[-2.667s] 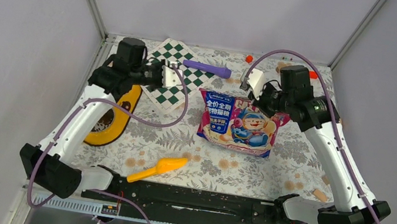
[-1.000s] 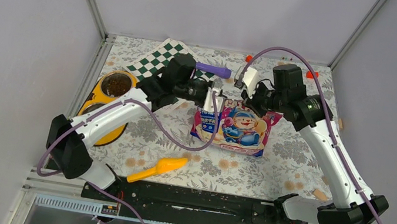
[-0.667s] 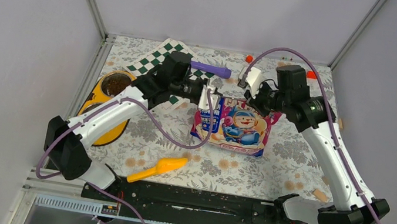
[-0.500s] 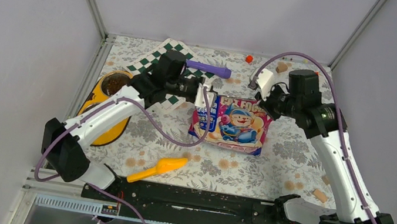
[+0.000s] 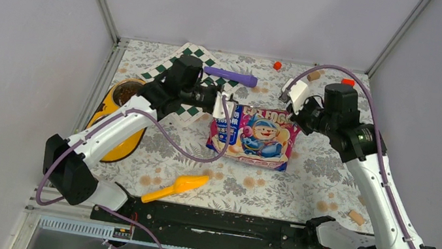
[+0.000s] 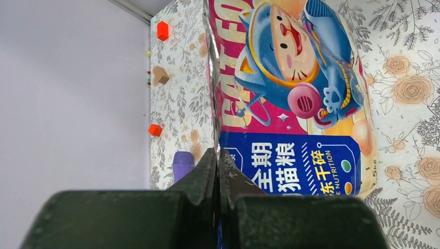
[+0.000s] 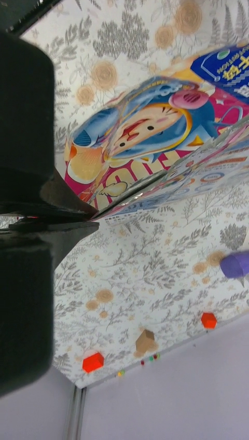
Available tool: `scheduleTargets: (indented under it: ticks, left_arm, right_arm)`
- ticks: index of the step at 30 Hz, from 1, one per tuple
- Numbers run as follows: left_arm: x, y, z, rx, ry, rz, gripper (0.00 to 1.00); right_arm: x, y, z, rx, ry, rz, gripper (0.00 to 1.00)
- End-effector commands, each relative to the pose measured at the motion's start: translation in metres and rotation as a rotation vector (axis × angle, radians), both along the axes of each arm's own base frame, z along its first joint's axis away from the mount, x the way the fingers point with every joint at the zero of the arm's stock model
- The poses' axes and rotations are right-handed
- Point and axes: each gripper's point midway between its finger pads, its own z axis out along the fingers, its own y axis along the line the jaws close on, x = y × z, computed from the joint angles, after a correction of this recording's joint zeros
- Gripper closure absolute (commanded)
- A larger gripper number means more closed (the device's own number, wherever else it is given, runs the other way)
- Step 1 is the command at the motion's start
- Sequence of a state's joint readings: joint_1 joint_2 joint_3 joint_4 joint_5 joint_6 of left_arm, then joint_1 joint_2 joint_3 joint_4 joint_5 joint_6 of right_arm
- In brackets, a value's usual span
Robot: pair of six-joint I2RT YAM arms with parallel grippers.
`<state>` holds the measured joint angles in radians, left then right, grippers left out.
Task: Serve the pet food
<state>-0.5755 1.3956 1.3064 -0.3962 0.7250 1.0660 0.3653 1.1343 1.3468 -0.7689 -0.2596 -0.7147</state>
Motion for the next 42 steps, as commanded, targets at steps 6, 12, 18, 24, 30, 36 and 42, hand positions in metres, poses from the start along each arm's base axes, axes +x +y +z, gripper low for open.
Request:
scheduleTargets:
  ticks: [6,12,18,24,30,36,42]
  left_arm:
    - [0.021,0.066,-0.006,0.100,0.022,0.216,1.00]
    - [0.022,0.070,-0.006,0.103,0.023,0.224,1.00]
    - [0.006,0.052,0.006,0.026,0.092,0.131,1.00]
    - [0.006,0.033,0.031,-0.067,0.128,0.090,0.66]
    - [0.006,0.033,0.088,-0.279,0.021,0.135,0.04]
    - [0.000,0.043,0.119,-0.397,-0.058,0.183,0.01]
    - [0.001,0.060,0.143,-0.533,-0.014,0.312,0.01]
  right_arm:
    - [0.017,-0.143,0.002,-0.384,-0.161,-0.520,0.91]
    - [0.015,-0.141,0.014,-0.319,-0.211,-0.526,0.91]
    - [0.012,-0.132,0.023,-0.247,-0.230,-0.496,1.00]
    - [0.005,-0.101,0.038,-0.075,-0.227,-0.405,0.71]
    - [-0.017,-0.057,0.045,0.089,-0.112,-0.225,0.35]
    - [-0.022,-0.003,0.061,0.270,0.022,-0.035,0.19]
    - [-0.003,0.042,0.047,0.202,0.056,0.097,0.18]
